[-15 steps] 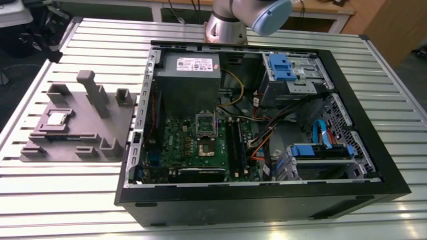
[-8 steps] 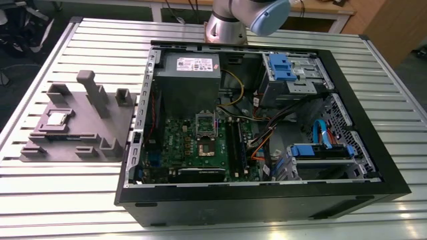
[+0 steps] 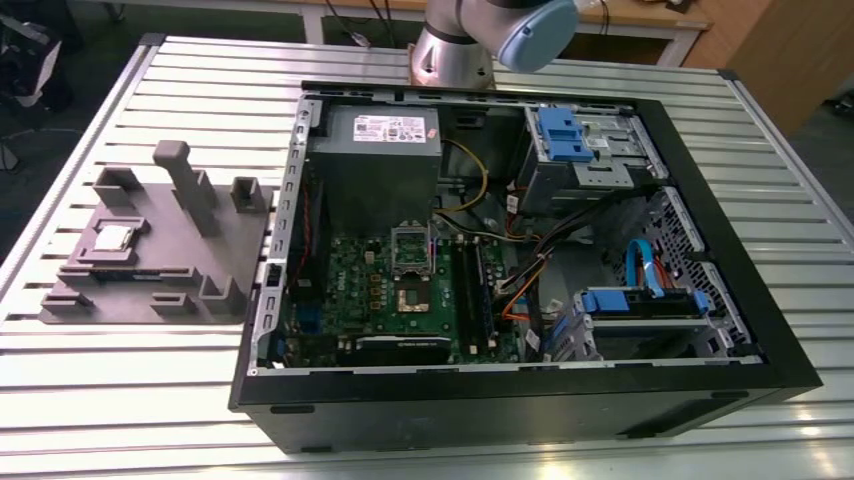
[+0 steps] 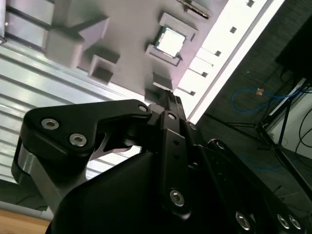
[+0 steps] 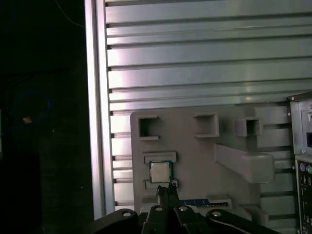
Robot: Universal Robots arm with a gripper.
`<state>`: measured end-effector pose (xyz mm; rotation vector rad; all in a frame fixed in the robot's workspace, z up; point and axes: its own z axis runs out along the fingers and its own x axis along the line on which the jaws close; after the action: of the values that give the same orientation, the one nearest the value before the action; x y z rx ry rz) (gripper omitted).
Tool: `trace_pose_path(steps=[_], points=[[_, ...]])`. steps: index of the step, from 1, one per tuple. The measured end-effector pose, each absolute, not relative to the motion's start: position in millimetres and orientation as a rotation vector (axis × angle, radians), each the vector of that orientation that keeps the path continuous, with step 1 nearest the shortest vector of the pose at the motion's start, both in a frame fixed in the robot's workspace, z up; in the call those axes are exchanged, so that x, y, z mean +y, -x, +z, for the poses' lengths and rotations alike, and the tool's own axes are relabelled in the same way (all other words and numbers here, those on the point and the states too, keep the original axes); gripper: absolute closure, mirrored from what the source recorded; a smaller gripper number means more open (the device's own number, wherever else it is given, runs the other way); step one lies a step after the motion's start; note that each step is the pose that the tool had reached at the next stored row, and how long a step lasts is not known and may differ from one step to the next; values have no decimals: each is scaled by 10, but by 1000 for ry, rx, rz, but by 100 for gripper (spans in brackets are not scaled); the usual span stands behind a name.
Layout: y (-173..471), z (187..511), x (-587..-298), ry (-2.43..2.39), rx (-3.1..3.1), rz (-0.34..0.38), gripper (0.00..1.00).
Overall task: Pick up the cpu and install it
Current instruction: 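Reach for the cpu, then pick up the cpu and move it towards the insertion slot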
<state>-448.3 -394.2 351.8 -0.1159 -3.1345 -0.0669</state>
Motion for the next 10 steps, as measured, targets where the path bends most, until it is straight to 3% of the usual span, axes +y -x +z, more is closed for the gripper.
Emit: trace_pose_path(steps=[10], points=[[4511,3514,-3942,115,-3134,-67,90]])
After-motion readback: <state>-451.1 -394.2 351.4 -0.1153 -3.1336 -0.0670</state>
